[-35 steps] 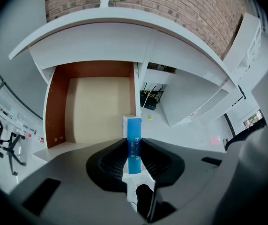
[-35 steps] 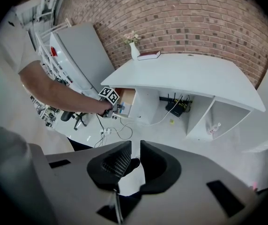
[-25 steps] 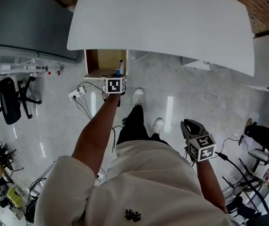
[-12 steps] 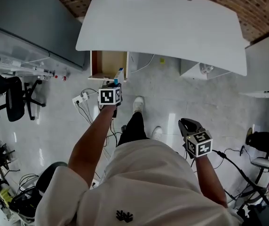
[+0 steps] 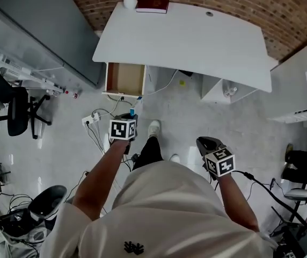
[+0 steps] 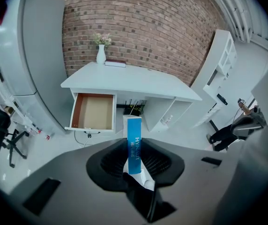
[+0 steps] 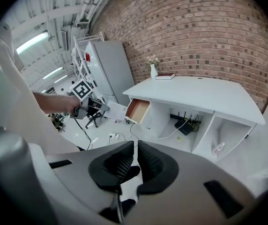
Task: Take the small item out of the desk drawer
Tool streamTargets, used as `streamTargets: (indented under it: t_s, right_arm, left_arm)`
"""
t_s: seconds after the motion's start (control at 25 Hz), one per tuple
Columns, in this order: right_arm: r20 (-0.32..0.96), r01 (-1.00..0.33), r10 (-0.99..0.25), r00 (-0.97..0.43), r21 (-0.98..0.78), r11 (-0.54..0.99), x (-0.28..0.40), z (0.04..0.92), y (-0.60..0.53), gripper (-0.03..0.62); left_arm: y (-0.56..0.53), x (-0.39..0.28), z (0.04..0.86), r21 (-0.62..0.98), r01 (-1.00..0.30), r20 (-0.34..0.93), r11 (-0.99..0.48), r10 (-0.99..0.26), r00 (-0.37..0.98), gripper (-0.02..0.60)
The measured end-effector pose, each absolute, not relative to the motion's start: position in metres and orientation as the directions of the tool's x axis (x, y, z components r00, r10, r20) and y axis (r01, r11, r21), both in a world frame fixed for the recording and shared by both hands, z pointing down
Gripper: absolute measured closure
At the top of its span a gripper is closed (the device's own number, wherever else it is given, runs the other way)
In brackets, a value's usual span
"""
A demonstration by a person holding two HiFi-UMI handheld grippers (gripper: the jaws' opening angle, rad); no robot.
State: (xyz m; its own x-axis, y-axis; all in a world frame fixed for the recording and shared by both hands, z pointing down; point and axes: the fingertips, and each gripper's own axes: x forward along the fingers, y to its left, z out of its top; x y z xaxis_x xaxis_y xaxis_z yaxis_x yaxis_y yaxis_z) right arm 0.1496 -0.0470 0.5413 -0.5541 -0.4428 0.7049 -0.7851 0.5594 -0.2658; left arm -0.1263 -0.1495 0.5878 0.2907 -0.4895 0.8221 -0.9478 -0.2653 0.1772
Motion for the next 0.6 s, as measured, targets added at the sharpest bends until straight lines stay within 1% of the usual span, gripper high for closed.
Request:
streamTargets:
  t_s: [0.2,0.6]
  right_arm:
    - [0.697,-0.776,-0.443,-0.563,-0.262,0.575,0.154,0.537,-0.024,0.548]
    - [0.699,-0.773,-0.441,-0.563,-0.258,0.579,0.171,0.532,0.006,0.551]
  left_arm:
    - [-0.106,-0.112,0.565,0.207,-0.937,0.808,-0.283,-0.490,0.327,0.485]
    - [-0.056,-0.088,0.534,0.204,-0.921,0.801,-0.331,-0.485,0.352,0.485]
